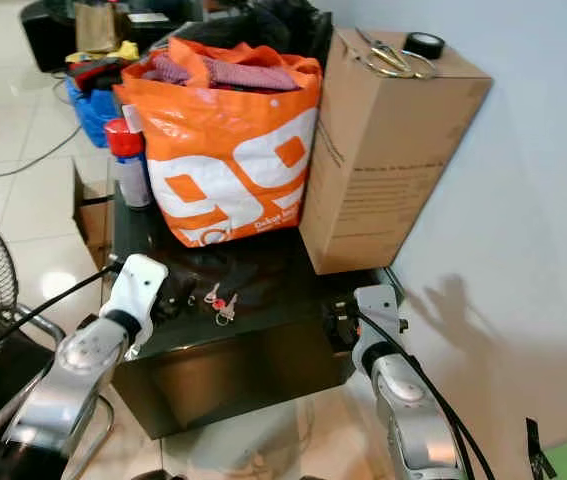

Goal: Hang keys on a hook

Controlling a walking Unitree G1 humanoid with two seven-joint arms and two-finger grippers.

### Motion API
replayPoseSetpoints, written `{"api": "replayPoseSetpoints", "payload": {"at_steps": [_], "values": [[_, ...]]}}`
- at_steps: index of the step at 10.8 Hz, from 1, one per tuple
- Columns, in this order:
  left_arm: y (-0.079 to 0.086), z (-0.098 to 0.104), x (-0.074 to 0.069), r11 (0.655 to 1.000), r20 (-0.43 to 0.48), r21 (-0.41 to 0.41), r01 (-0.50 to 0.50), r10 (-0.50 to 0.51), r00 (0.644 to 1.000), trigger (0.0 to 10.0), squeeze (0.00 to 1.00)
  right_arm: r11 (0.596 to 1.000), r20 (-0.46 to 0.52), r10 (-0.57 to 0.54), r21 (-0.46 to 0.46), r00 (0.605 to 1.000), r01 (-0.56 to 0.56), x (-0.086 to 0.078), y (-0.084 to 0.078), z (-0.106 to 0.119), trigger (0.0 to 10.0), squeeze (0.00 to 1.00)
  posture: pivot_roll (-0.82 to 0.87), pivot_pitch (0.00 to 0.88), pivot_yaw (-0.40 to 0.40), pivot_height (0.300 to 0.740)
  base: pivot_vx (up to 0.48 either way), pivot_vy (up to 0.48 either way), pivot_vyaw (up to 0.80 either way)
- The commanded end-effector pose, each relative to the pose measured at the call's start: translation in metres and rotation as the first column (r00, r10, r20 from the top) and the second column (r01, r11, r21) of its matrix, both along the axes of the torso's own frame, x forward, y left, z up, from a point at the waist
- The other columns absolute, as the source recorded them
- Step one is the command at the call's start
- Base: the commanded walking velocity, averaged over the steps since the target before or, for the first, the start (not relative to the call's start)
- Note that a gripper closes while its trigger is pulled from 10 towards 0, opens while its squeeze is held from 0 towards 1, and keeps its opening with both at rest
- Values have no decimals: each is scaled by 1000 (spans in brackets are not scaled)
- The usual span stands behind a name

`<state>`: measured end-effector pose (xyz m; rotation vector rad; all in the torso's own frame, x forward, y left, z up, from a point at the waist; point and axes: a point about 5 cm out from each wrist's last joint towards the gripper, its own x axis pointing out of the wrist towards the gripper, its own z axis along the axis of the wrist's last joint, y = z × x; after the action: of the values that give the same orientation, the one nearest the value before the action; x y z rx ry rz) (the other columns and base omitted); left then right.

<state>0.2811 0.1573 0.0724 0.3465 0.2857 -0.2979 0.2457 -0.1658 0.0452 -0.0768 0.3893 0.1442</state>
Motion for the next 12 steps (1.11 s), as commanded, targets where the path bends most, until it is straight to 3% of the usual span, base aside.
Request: {"api": "replayPoseSetpoints", "payload": {"at_steps": [1,5,6,12], "values": [[1,-4,2,1000,-33,7,4,-4,999,10000,0,999,8,2,-45,1000,-1,-2,-4,4,10000,0,-115,0,-60,740,0,0,0],[-1,-8,4,998,-32,9,67,-66,997,10000,0,998,4,64,-30,998,-64,-7,1,7,10000,0,-126,0,-96,740,0,0,0],[-3,-4,4,997,-22,8,82,-81,996,10000,0,996,-1,89,-27,996,-89,-9,6,8,10000,0,-126,0,-96,740,0,0,-800],[-3,6,-1,993,5,8,119,-119,993,10000,0,999,21,52,-17,998,-51,-6,5,6,10000,0,-99,0,-54,740,0,0,0]]}}
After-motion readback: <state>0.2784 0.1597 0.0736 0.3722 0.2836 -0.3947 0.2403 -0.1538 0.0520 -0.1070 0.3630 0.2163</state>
